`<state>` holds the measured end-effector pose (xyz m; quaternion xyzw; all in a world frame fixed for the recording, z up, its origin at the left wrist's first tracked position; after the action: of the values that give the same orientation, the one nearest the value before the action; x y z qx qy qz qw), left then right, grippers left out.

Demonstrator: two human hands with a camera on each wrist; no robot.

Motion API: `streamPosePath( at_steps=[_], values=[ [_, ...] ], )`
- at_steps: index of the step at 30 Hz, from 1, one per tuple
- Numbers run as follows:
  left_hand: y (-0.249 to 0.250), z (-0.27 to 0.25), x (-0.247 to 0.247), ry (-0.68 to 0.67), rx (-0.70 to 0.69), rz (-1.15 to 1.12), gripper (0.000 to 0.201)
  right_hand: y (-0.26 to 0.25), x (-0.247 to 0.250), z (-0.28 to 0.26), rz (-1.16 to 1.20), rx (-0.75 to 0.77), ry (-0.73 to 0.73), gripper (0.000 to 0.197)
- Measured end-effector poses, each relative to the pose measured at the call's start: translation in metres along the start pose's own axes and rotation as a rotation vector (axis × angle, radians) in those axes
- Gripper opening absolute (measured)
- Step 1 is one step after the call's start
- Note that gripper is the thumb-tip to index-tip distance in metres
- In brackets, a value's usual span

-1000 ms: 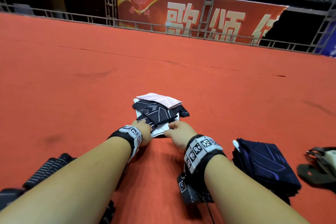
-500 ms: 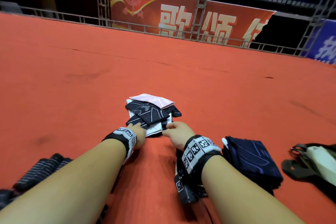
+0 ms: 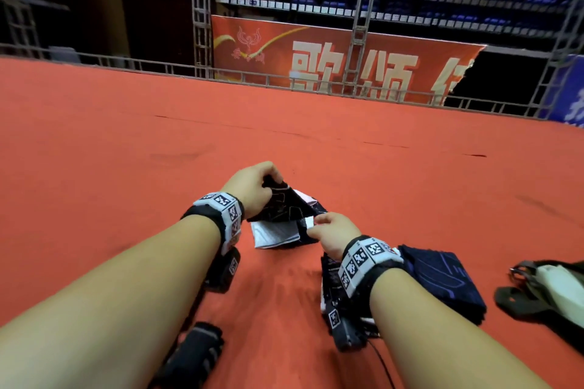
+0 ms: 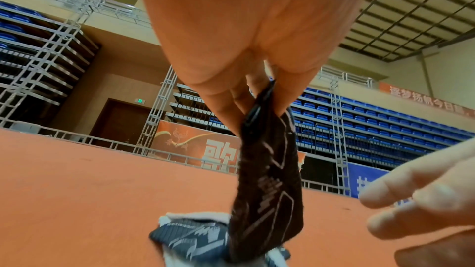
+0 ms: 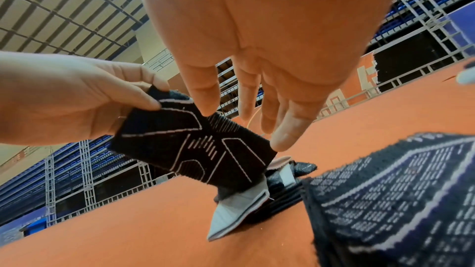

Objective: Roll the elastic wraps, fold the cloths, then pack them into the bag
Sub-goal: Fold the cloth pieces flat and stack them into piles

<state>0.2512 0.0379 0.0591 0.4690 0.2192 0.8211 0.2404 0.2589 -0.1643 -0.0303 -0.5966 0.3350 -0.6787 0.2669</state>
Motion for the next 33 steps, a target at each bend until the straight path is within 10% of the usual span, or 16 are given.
streamPosePath(
  at_steps=[9,13,20,26,33],
  values=[
    [0.068,-0.051,0.054,-0.224,-0.051,-0.292,0.047,-0.029,0.030,-0.059,0.196,0.095,-0.059,0.094],
    [0.076,-0.071,0.058,-0.311,-0.024,-0.358,0.044,-0.022,0.026,-0.080,0.224,0.105,-0.176,0.054],
    [0.046,-0.102,0.050,-0.020,0.184,-0.426,0.032,-0.007,0.032,-0.135,0.482,0.050,-0.250,0.016],
    [0.012,-0.179,-0.018,-0.336,0.712,-0.751,0.024,0.026,0.031,-0.145,0.615,-0.081,-0.159,0.014],
    [0.001,-0.212,-0.043,-0.446,0.730,-0.824,0.011,0.048,0.023,-0.151,0.667,-0.207,-0.125,0.055]
  ],
)
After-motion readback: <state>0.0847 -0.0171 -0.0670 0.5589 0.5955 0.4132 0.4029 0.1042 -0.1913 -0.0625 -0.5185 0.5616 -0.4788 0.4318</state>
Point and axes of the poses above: each hand's wrist, its own z-axis towards the middle knuckle, its own x-axis out of the back of the hand, y = z × x, the point moved 9 cm from there along z, towards the middle knuckle, and after that the axes turned 13 degrees about y, right-handed, at the moved point
